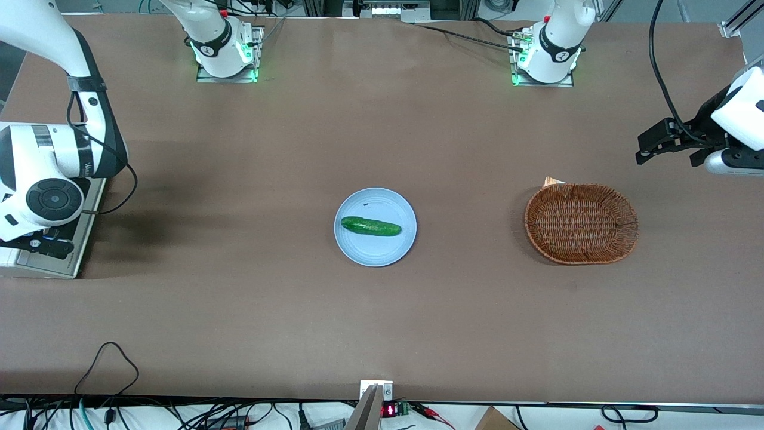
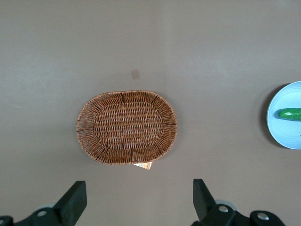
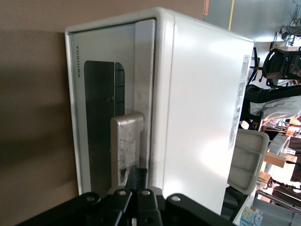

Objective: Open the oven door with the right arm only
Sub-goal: 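Hook the right gripper on the handle and pull the door outward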

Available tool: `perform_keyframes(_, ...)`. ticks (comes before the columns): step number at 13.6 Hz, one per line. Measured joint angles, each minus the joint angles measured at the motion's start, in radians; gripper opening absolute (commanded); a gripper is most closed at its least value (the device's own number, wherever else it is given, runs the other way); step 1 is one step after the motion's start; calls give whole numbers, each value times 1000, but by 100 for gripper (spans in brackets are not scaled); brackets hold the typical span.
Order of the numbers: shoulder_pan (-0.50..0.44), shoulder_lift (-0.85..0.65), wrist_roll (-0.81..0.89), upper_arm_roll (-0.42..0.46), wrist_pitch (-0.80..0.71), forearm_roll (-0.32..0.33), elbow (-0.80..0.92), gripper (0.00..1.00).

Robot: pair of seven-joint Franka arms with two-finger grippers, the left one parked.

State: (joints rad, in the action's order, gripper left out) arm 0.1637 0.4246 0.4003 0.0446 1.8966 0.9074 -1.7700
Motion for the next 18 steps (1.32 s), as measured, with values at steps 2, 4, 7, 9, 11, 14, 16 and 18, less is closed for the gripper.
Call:
perform_keyframes(2, 0, 0, 10, -5, 0, 0, -2, 0)
perform_keyframes(4, 0, 0, 21, -6, 1, 2, -11, 0)
perform_keyframes(7, -1, 0, 24, -6, 1, 7, -12, 0)
perform_keyframes(9, -1, 0, 31, -6, 1, 8, -13, 0)
perform_keyframes(11, -2, 0, 51, -6, 3, 8, -15, 0)
perform_keyframes(14, -6, 0, 71, -6, 5, 8, -19, 0)
perform_keyframes(16, -13, -1, 74, -6, 6, 7, -23, 0)
perform_keyframes(18, -19, -3, 77, -4, 8, -2, -26, 0)
